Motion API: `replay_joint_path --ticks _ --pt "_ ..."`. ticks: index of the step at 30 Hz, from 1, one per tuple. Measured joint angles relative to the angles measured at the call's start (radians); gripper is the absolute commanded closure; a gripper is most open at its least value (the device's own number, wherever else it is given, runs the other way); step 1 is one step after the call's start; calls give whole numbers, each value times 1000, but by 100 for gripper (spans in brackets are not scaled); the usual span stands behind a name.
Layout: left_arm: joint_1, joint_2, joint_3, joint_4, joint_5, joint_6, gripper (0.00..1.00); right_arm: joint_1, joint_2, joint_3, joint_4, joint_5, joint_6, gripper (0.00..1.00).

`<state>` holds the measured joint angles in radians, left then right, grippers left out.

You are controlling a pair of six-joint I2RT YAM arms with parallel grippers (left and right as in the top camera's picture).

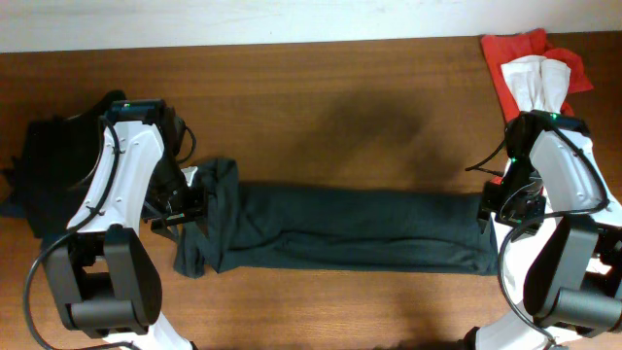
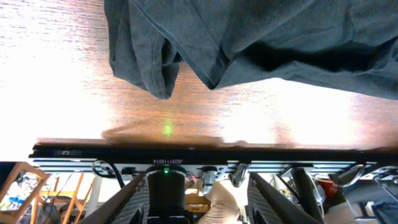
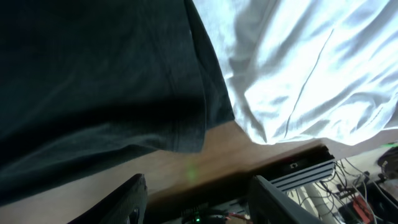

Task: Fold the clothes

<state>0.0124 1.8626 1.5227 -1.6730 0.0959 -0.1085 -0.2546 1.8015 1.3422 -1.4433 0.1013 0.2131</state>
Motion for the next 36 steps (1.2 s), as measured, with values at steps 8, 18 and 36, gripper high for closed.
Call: replay_joint_path --ticks 8,18,36 --pt "0 0 47 139 51 0 48 1 0 0 118 -171 -58 48" --pt "-51 0 94 448 82 14 49 51 5 -74 247 -273 -104 48" --pt "-106 166 83 517 -31 25 100 54 19 -150 321 -280 -108 48"
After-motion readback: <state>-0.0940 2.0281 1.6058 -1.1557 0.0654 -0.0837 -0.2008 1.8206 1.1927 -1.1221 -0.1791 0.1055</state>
